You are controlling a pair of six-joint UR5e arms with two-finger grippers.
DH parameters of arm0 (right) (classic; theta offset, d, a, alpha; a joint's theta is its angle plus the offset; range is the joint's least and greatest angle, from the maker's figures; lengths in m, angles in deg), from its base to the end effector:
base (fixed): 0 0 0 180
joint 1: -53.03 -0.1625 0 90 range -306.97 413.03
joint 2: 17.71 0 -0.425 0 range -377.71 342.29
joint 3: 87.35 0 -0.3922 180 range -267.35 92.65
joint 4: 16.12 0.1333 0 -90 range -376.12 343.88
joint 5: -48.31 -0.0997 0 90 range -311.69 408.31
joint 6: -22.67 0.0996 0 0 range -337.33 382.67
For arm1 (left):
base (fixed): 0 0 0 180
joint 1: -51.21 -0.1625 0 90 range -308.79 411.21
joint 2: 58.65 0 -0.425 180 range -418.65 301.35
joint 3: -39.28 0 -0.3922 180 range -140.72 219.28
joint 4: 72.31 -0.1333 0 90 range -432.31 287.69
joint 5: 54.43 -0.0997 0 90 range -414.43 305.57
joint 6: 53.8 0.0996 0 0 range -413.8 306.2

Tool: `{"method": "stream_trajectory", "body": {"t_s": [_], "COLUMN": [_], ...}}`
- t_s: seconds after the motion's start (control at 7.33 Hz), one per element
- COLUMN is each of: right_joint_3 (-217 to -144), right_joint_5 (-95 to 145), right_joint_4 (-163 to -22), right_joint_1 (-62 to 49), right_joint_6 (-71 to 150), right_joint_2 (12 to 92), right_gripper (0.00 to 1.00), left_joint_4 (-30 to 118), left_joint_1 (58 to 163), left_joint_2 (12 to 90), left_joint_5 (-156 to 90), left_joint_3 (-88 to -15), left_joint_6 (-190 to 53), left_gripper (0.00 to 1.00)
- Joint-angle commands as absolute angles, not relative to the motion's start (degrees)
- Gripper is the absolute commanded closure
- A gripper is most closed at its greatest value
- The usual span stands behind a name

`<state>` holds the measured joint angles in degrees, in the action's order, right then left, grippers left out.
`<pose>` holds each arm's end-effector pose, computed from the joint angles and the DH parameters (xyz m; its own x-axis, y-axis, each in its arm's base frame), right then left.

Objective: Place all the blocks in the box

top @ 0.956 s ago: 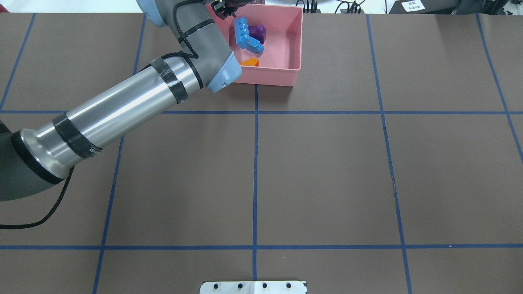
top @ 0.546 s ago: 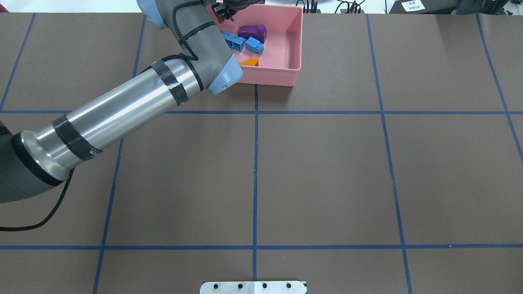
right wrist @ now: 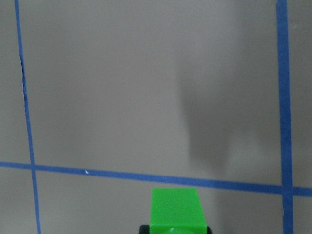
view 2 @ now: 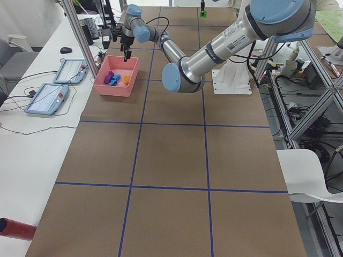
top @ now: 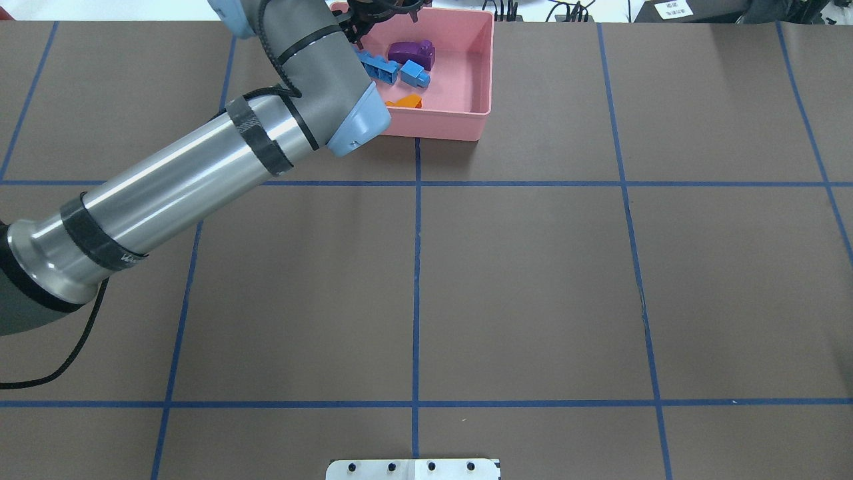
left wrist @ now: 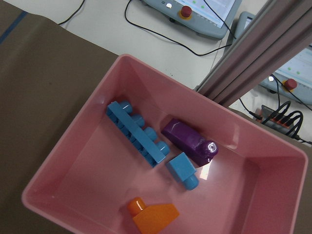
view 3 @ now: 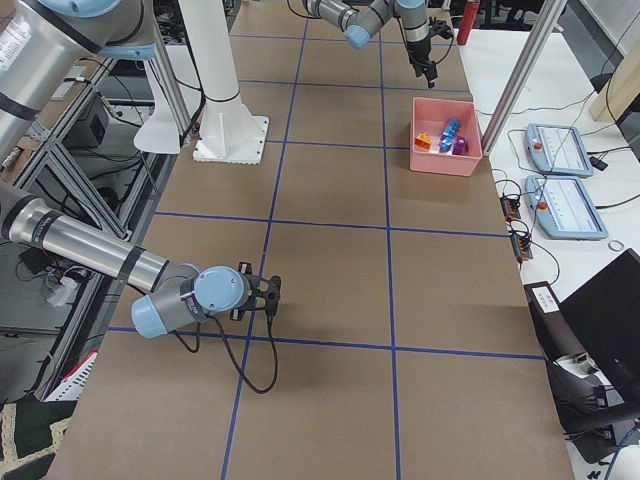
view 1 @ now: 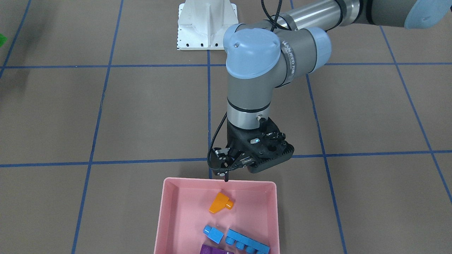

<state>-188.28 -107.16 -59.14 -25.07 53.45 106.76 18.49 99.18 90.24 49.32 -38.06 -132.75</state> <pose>-0.0050 -0.2309 0.6678 0.3817 0.0816 0.9207 -0.0072 0.9963 -0.0854 0.4367 -0.6483 0.0919 0.5639 -0.3475 -0.7492 0.5064 0.8621 -0.0188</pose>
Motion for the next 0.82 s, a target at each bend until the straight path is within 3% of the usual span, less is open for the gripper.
{"method": "stream_trajectory", "body": {"t_s": [0.0,0.27,0.68], "right_joint_3": [-192.26,-193.87,-193.78], "right_joint_5": [-99.38,-95.06,-92.16], "right_joint_4": [-67.39,-75.33,-94.27], "right_joint_1": [-25.36,-26.94,-26.87], "right_joint_6": [55.28,55.28,55.45], "right_joint_2": [100.28,90.01,63.51], "right_gripper": [1.00,1.00,1.00], "left_joint_4": [13.67,11.37,9.44], "left_joint_1": [99.37,99.46,100.42], "left_joint_2": [81.83,77.17,63.05], "left_joint_5": [49.45,50.06,53.32], "left_joint_3": [-50.40,-56.40,-71.49], "left_joint_6": [-128.88,-128.34,-121.18], "left_gripper": [0.00,0.00,0.00]}}
